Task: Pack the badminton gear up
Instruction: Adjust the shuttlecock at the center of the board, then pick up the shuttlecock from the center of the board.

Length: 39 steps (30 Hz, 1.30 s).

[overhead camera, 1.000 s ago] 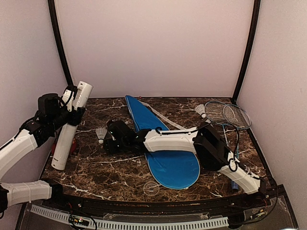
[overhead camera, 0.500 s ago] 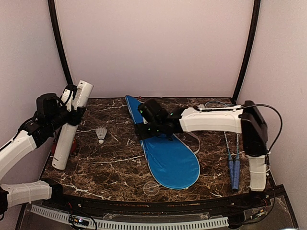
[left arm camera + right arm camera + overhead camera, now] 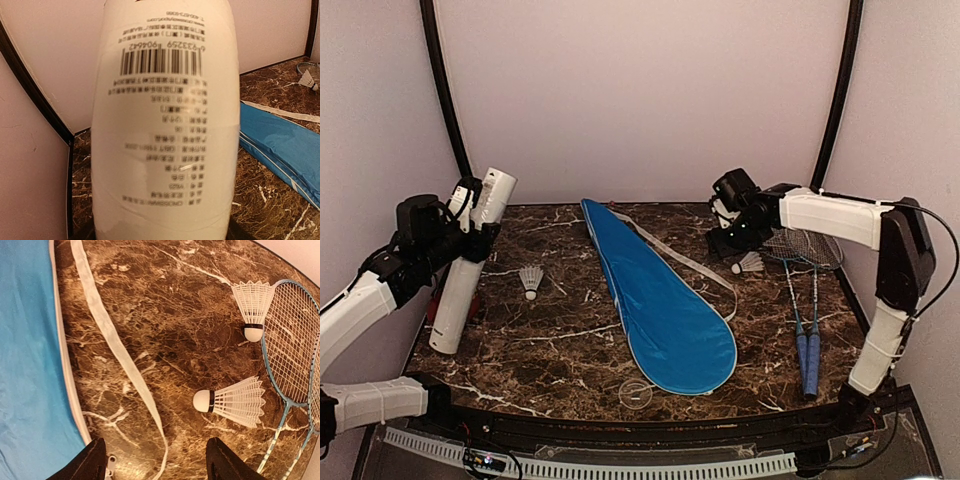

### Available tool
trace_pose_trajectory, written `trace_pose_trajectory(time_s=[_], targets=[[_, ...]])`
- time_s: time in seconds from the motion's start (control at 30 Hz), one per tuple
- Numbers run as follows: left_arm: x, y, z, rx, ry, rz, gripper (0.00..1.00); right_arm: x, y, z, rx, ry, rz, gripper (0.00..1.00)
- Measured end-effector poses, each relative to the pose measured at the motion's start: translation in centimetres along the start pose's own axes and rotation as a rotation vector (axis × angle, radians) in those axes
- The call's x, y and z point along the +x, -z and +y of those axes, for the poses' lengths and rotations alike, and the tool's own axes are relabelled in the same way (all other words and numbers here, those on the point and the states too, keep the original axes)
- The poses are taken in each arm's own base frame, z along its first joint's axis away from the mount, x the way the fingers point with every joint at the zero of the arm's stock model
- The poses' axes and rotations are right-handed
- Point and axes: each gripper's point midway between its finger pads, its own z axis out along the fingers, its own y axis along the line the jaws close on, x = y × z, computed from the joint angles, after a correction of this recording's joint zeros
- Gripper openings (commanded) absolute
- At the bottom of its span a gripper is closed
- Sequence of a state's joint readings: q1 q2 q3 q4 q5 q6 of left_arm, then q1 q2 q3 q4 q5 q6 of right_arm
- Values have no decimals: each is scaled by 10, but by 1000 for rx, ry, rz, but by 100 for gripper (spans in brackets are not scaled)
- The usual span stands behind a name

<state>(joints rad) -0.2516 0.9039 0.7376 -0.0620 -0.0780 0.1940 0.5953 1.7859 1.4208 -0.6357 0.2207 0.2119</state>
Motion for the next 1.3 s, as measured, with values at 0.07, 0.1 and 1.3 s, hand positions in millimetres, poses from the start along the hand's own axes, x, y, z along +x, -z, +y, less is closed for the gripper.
trace_pose_trajectory(time_s=[0.07,0.1,1.3], targets=[[1,-1,-1,3,0,2,62,-3,-13,-13,5,8,29,69],[1,-1,-1,4,0,3,62,-4,-20,-18,5,9,39,69],[3,-4,-7,38,-1,11,62,64,-60,-50,-43,7,374,46]])
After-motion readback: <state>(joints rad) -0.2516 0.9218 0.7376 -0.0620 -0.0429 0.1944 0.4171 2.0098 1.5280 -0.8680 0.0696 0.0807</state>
